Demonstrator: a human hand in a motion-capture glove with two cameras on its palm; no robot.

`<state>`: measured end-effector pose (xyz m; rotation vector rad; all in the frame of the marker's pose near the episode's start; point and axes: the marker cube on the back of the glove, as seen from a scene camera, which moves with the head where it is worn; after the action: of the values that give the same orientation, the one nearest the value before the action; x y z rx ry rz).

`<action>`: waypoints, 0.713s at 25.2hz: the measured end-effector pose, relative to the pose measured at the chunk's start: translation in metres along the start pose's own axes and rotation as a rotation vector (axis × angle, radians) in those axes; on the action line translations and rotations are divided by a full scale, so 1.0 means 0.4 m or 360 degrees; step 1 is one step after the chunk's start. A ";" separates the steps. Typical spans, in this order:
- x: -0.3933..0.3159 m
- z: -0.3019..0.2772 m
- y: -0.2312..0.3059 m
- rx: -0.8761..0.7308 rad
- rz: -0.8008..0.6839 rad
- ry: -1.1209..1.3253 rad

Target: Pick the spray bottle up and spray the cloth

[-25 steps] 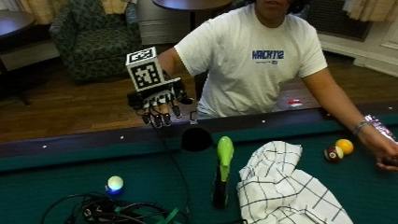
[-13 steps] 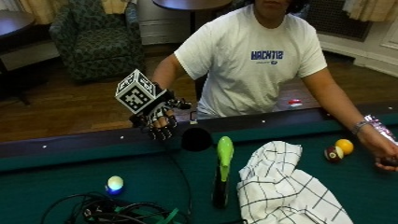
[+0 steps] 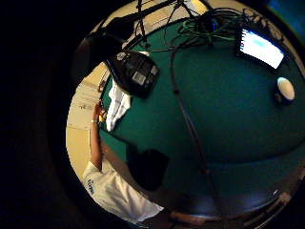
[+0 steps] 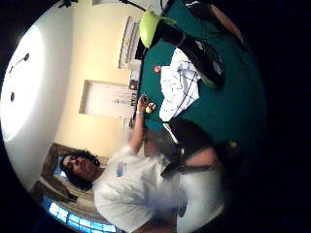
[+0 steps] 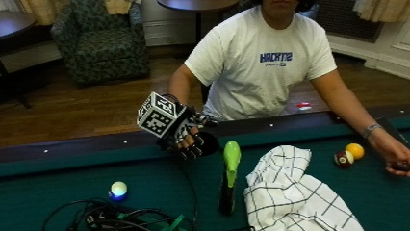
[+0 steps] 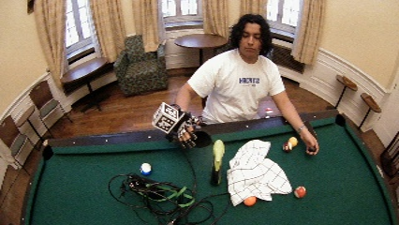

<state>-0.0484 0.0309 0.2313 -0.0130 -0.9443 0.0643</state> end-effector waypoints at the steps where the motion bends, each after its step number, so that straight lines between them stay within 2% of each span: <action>1: 0.000 0.011 -0.011 0.0003 0.0001 -0.0017; 18: -0.002 0.147 -0.174 -0.0045 0.0052 -0.0330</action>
<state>-0.0930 -0.0396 0.2677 -0.0485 -1.1525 0.0841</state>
